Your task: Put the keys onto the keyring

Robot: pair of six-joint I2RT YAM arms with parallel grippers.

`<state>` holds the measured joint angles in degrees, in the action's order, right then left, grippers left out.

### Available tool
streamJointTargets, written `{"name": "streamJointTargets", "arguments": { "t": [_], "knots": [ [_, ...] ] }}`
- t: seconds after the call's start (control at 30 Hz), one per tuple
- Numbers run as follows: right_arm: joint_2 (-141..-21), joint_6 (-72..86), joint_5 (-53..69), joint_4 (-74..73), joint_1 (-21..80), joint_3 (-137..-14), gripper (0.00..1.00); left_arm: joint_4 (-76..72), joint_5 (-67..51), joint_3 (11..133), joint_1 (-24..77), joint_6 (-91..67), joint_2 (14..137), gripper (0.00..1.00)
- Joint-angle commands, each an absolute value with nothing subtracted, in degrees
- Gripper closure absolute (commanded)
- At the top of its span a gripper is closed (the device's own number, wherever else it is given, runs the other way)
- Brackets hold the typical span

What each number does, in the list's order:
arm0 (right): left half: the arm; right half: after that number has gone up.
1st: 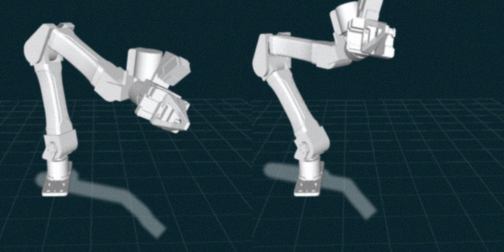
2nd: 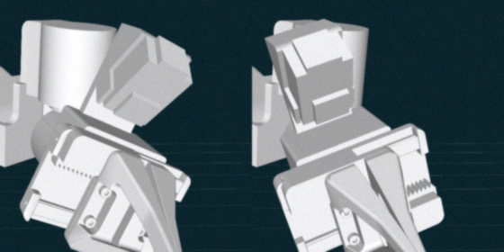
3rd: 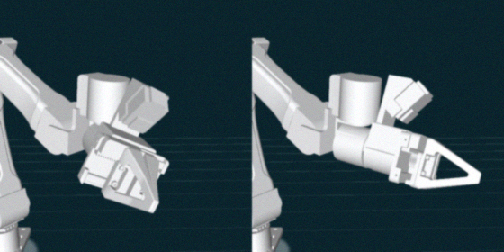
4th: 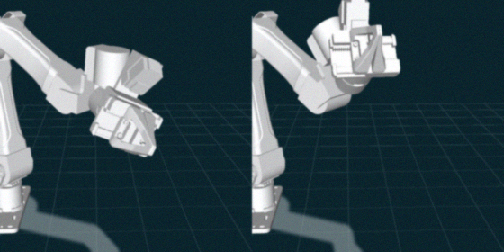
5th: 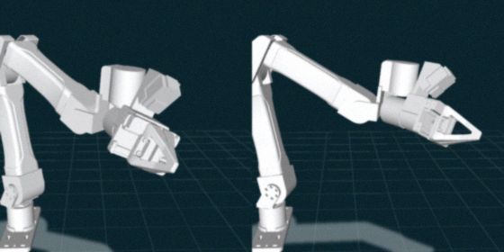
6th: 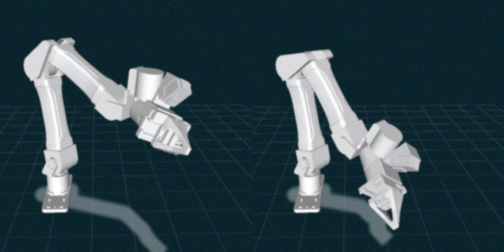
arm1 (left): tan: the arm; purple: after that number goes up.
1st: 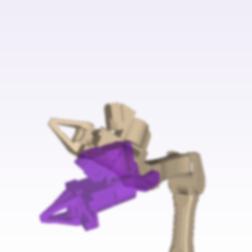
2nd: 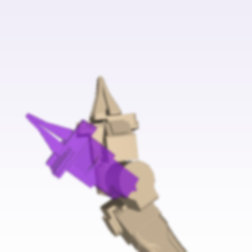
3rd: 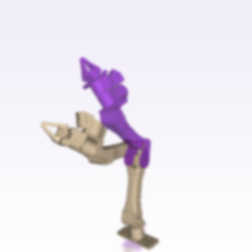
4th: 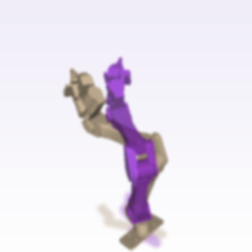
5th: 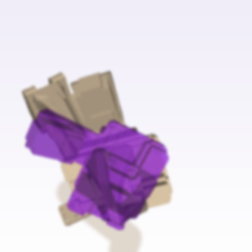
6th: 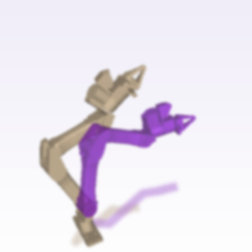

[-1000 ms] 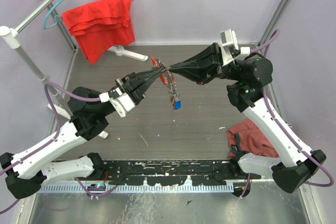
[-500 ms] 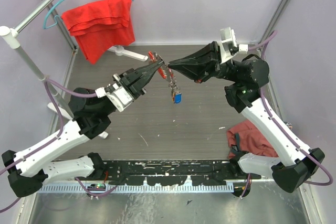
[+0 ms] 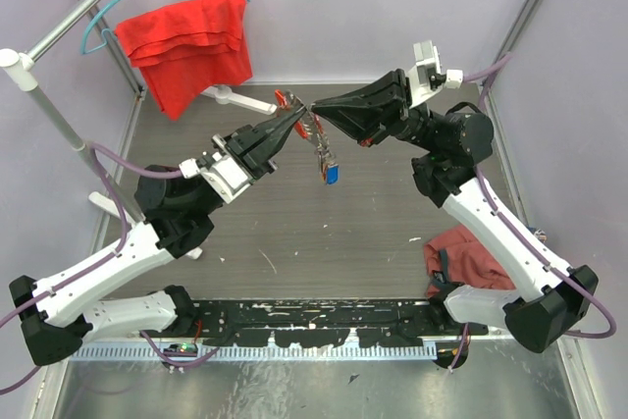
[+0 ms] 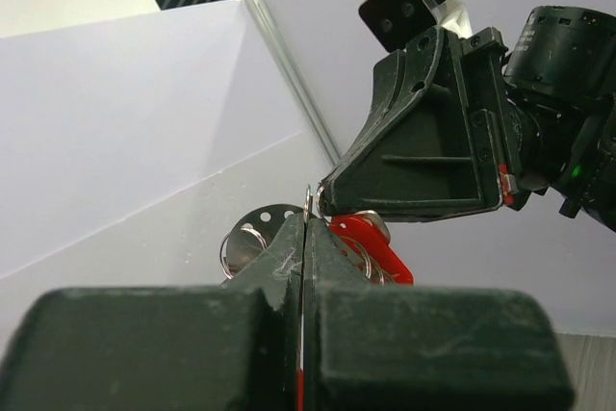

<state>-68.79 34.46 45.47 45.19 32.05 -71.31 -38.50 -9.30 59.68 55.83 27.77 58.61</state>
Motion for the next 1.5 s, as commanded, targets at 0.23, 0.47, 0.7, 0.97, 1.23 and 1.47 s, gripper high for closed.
{"name": "streamJointTargets", "arguments": {
  "t": [0.23,0.47,0.7,0.97,1.23,1.47],
  "knots": [
    [-69.18,37.35,44.78,51.17,33.00,-72.38,0.99,-43.43,-7.72,58.96,56.12,27.56,57.76,1.00],
    [-69.51,37.54,45.20,51.50,33.29,-72.63,0.99,-42.86,-7.64,59.14,56.09,27.75,57.92,1.00],
    [-70.01,37.55,44.97,50.81,33.31,-73.02,0.99,-42.13,-8.07,59.41,56.12,27.82,58.16,1.00],
    [-70.14,37.58,44.74,50.62,33.40,-73.11,0.99,-41.44,-8.41,59.57,56.11,28.04,58.28,1.00],
    [-69.86,37.37,44.39,50.84,33.44,-72.84,0.99,-41.14,-8.51,59.51,56.14,28.32,58.42,1.00],
    [-69.37,37.29,43.99,51.15,33.44,-72.52,0.99,-40.97,-8.61,59.41,56.14,28.33,58.41,1.00]
  ]
}}
